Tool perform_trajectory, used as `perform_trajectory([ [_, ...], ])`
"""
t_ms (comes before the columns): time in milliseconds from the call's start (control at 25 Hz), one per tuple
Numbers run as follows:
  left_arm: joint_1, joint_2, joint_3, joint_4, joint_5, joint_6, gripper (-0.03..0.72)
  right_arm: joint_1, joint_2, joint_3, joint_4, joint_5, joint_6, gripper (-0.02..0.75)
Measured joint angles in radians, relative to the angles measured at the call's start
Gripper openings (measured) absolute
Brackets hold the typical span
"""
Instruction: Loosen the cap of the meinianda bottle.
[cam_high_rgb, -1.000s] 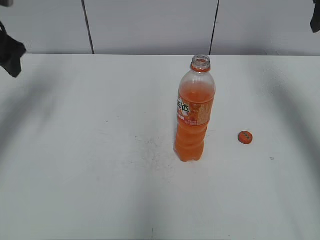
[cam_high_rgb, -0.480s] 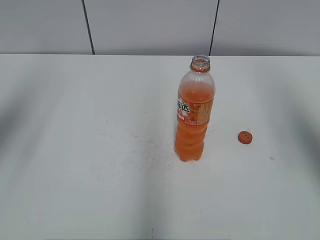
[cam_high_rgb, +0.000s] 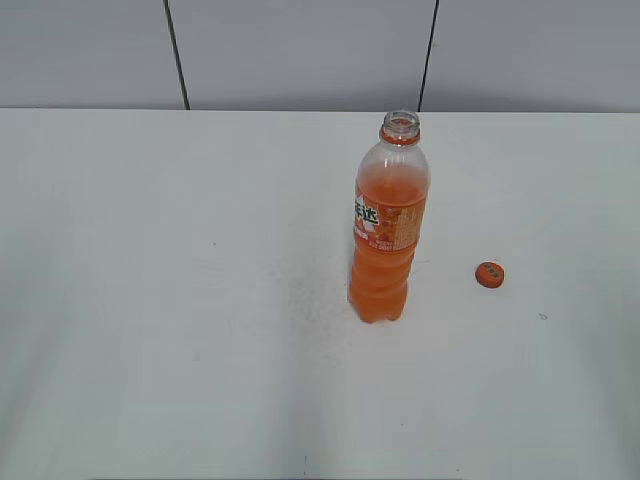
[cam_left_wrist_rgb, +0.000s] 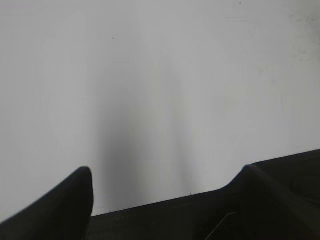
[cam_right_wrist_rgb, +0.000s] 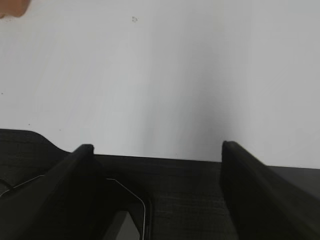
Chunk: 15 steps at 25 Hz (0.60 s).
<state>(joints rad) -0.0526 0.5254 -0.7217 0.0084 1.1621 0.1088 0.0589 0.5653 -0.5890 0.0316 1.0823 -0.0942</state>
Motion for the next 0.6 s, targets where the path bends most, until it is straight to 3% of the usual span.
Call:
perform_trajectory([
  [160, 0.0, -0.227, 0.102, -0.019, 0.001, 0.0, 0.543, 0.0, -0.139, 0.088, 0.0, -0.005, -0.009, 0.58],
  [400, 0.0, -0.482, 0.116, -0.021, -0.022, 0.0, 0.543, 0.0, -0.326, 0.144, 0.008, -0.038, -0.013, 0.58],
  [600, 0.0, -0.523, 0.138, -0.019, -0.082, 0.002, 0.543, 0.0, -0.479, 0.146, 0.009, -0.056, -0.014, 0.58],
])
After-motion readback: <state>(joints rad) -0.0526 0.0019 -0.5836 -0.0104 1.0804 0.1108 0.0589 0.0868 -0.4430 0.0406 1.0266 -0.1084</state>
